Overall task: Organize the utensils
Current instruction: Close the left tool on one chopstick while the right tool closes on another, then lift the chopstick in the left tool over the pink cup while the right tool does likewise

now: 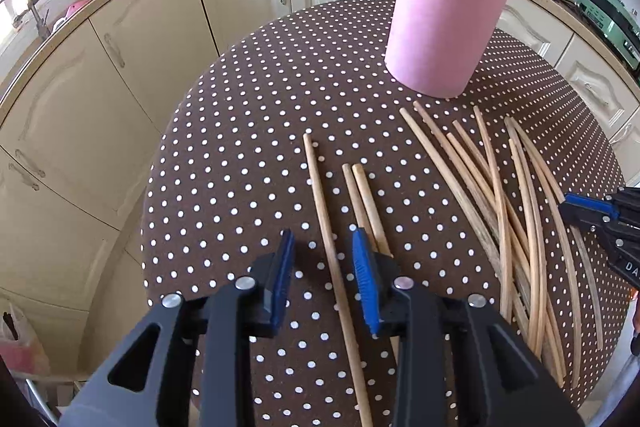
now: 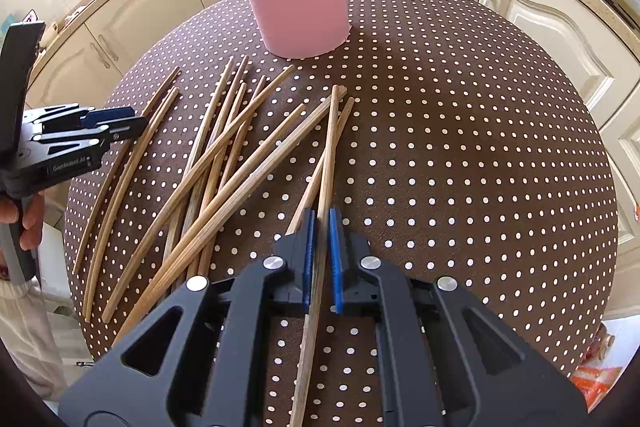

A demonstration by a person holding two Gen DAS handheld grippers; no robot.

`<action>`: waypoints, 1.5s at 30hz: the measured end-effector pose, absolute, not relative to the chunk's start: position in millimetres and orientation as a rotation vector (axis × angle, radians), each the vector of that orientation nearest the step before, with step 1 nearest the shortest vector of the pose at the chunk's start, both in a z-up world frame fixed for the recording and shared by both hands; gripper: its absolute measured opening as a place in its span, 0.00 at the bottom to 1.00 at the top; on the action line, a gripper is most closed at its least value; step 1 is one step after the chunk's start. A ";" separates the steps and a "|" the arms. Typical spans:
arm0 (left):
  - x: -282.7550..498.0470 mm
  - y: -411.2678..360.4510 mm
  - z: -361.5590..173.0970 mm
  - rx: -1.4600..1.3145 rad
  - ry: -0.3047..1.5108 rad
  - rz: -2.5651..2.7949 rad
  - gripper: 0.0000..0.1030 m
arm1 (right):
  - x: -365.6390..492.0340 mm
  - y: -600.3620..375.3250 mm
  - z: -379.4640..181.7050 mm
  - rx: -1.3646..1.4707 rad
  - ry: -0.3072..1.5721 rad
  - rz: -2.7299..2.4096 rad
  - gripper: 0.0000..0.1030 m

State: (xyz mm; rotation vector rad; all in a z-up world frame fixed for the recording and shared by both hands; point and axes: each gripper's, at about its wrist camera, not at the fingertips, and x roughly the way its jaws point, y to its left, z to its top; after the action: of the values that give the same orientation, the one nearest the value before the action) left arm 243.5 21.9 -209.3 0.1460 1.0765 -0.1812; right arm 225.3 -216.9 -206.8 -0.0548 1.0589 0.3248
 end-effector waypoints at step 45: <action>281.7 -53.6 -57.9 -0.201 0.353 -0.447 0.05 | 274.3 -251.0 -26.6 0.168 0.501 0.456 0.06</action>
State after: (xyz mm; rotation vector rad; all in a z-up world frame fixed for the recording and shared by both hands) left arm 281.7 -53.6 -57.9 -0.2005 0.3529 -0.4475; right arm 274.3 -251.0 -26.6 0.1681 0.5015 0.4562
